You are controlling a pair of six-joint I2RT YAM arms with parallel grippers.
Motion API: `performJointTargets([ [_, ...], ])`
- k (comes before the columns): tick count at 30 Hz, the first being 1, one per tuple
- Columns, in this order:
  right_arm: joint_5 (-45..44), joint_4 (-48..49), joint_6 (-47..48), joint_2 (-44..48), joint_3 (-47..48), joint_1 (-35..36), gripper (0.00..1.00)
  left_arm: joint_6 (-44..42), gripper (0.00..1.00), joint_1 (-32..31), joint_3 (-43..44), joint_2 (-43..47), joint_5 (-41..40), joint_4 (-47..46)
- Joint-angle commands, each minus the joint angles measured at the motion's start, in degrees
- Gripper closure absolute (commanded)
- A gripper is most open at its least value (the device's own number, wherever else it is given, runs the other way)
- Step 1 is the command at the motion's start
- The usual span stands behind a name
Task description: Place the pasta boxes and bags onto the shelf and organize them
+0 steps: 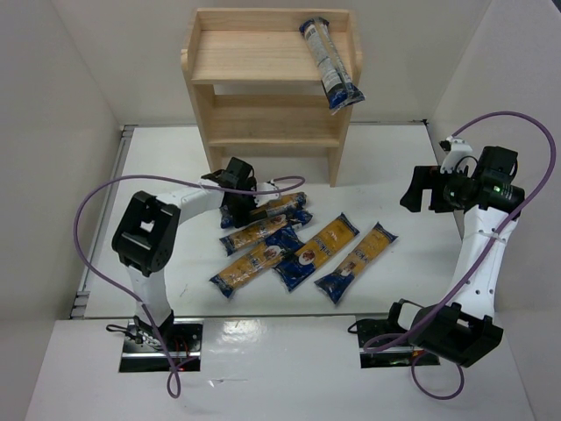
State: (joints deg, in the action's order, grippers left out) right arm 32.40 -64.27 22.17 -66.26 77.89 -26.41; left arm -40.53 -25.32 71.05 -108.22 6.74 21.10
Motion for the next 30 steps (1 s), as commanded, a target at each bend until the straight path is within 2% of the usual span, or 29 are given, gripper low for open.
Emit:
performJointTargets([
  [1, 1.5, -1.2, 0.7, -0.2, 2.3, -0.5, 0.0, -3.5, 0.11, -0.3, 1.4, -2.8, 0.5, -1.8],
  [6, 2.1, -1.2, 1.2, -0.2, 2.3, -1.0, 0.0, -4.0, 0.11, -0.3, 1.9, -4.6, 0.5, -2.5],
  [12, 2.1, -1.7, 1.7, -0.2, 2.3, -1.0, 0.0, -3.4, 0.09, -0.3, 8.1, -5.2, 5.1, 2.1],
  [19, 2.1, -1.7, 1.7, -0.2, 2.3, -1.0, 0.0, -4.5, 0.09, -0.3, 11.7, -10.3, 5.1, 5.0],
  [22, 2.6, -1.7, 1.7, -0.2, 2.3, -1.5, 0.0, -4.5, 0.14, -0.3, 12.3, -12.8, 5.6, 5.5],
  [26, 2.6, -2.3, 2.3, -0.2, 2.8, -1.5, 0.0, -3.9, 0.52, -1.3, 14.6, -15.7, 7.6, 8.3],
  [27, 3.1, -2.3, 2.3, -0.2, 2.8, -1.5, 0.0, -3.9, 0.69, -1.3, 15.2, -15.7, 7.6, 9.6],
  [30, 3.1, -2.8, 2.8, -0.2, 2.8, -1.5, 0.0, -2.4, 0.94, -1.3, 15.2, -15.7, 8.1, 11.0],
])
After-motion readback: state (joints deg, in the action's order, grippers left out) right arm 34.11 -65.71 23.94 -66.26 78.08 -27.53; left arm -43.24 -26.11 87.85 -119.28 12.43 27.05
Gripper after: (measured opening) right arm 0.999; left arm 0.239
